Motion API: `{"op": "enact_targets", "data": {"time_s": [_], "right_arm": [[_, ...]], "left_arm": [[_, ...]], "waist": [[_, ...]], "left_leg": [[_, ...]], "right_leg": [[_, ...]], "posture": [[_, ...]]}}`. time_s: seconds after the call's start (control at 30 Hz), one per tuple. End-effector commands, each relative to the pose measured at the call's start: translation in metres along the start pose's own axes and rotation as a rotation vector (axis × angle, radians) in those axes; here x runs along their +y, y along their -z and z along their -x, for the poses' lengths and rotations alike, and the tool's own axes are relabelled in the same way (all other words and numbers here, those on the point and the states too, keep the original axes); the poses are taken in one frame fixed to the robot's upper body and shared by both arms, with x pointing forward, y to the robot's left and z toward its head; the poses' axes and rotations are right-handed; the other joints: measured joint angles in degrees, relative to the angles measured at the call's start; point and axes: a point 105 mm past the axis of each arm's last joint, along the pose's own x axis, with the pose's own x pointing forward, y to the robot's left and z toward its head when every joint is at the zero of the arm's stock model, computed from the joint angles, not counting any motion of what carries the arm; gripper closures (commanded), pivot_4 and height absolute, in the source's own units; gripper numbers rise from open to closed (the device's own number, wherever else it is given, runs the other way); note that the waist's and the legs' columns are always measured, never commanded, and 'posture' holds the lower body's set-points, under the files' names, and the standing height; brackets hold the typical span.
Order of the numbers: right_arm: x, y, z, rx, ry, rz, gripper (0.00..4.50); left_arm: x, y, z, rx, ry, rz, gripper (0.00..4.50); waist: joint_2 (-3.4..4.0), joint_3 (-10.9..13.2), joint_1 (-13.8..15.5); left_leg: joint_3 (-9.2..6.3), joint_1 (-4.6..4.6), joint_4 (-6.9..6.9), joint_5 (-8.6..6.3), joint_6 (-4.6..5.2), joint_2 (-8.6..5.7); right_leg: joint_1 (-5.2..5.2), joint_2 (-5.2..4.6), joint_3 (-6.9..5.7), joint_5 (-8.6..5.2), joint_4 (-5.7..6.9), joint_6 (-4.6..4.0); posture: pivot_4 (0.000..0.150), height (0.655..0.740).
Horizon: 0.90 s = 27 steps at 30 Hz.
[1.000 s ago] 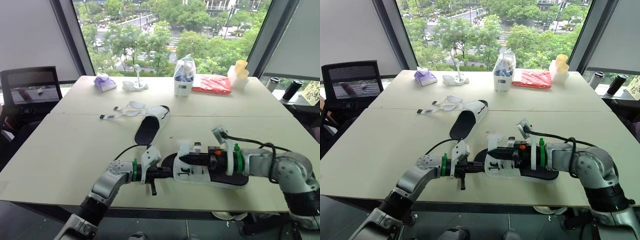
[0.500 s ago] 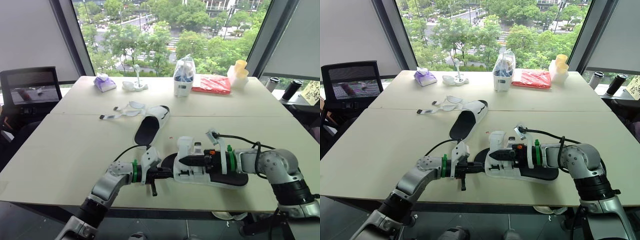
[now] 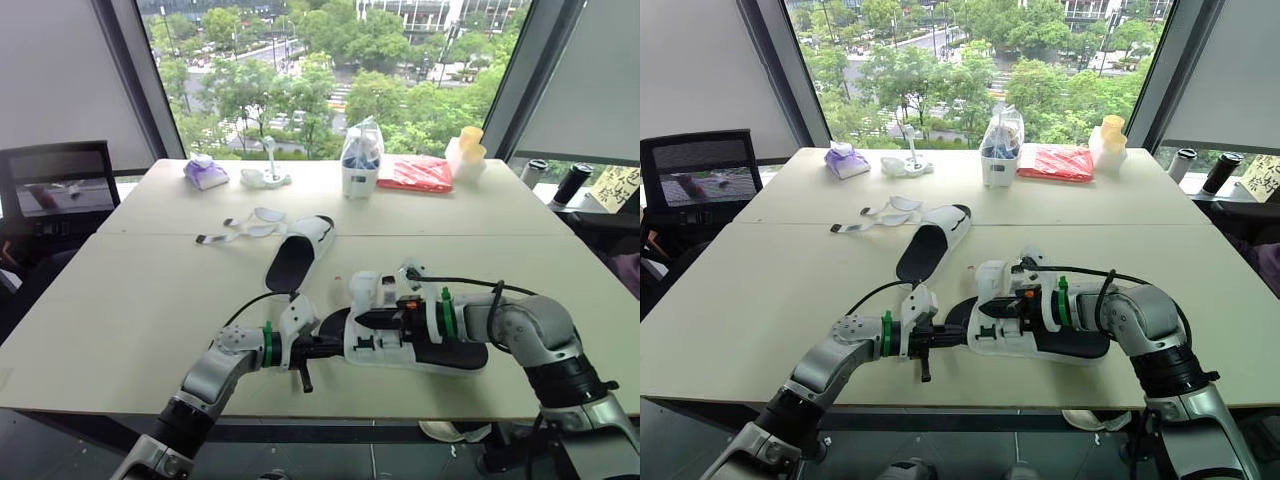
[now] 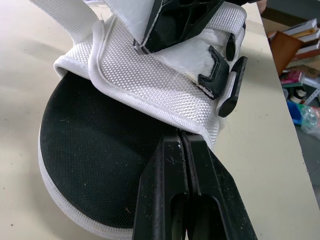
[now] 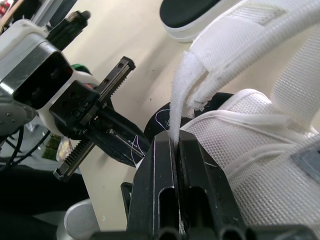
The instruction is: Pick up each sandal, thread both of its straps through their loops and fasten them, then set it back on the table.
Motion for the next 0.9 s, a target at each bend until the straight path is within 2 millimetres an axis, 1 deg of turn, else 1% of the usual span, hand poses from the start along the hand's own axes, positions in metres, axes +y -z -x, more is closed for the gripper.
{"op": "enact_targets", "data": {"time_s": [0.03, 0.1, 0.17, 0.27, 0.33, 0.43, 0.53, 0.73, 0.9], "right_arm": [[-0.013, 0.005, 0.000, 0.029, 0.068, -0.090, 4.45], [-0.015, 0.003, 0.001, 0.026, 0.078, -0.115, 4.45], [-0.010, -0.004, 0.002, -0.011, 0.040, -0.164, 4.45], [0.003, -0.016, 0.005, -0.063, -0.056, -0.209, 4.45], [0.010, -0.020, 0.007, -0.076, -0.099, -0.227, 4.45], [0.017, -0.018, 0.008, -0.063, -0.125, -0.223, 4.45], [0.018, -0.016, 0.008, -0.056, -0.126, -0.230, 4.45], [0.020, -0.019, 0.009, -0.072, -0.143, -0.251, 4.45], [0.024, -0.014, 0.009, -0.047, -0.157, -0.252, 4.45]], "left_arm": [[-0.005, 0.035, 0.000, 0.112, -0.002, 0.088, 4.50], [-0.004, 0.035, 0.000, 0.111, -0.002, 0.090, 4.50], [-0.004, 0.035, 0.000, 0.110, -0.003, 0.092, 4.50], [-0.004, 0.034, -0.001, 0.107, -0.005, 0.096, 4.50], [-0.004, 0.034, -0.001, 0.106, -0.006, 0.097, 4.50], [-0.004, 0.034, -0.001, 0.105, -0.007, 0.098, 4.50], [-0.003, 0.034, -0.001, 0.104, -0.008, 0.099, 4.50], [-0.003, 0.035, -0.001, 0.104, -0.011, 0.103, 4.50], [-0.003, 0.035, -0.001, 0.105, -0.011, 0.104, 4.50]], "waist": [[0.03, 0.0, -0.1], [0.03, 0.0, 0.0], [0.04, 0.0, 0.0], [0.05, 0.0, 0.0], [0.06, 0.0, 0.0], [0.06, 0.0, 0.0], [0.08, 0.0, 0.0], [0.08, 0.0, 0.0], [0.08, 0.0, 0.0]], "left_leg": [[0.00, 0.01, 0.01, -0.01, -0.01, 0.00], [0.00, 0.00, 0.02, 0.00, 0.00, 0.00], [-0.02, -0.01, 0.01, 0.01, 0.02, -0.02], [-0.01, -0.05, 0.01, 0.02, 0.03, -0.02], [-0.01, -0.07, 0.01, 0.02, 0.04, -0.03], [-0.01, -0.09, 0.01, 0.02, 0.04, -0.03], [0.00, -0.11, 0.00, 0.02, 0.03, -0.04], [0.00, -0.14, 0.00, 0.02, 0.03, -0.04], [0.00, -0.15, 0.00, 0.02, 0.03, -0.05]], "right_leg": [[0.00, -0.02, 0.00, 0.00, 0.00, 0.00], [0.00, -0.03, 0.00, 0.00, 0.00, 0.00], [-0.01, -0.03, 0.00, 0.01, 0.00, -0.01], [-0.06, -0.04, 0.00, 0.02, 0.01, -0.02], [-0.07, -0.04, 0.00, 0.02, 0.01, -0.03], [-0.08, -0.04, 0.00, 0.01, 0.00, -0.02], [-0.11, -0.04, 0.00, 0.01, 0.00, -0.01], [-0.14, -0.05, 0.00, 0.01, 0.00, -0.01], [-0.15, -0.06, 0.00, 0.00, -0.01, -0.01]], "posture": [[0.150, 0.7400], [0.150, 0.7400], [0.150, 0.7400], [0.150, 0.7400], [0.150, 0.7400], [0.150, 0.7400], [0.150, 0.7400], [0.150, 0.7400], [0.150, 0.7400]]}}
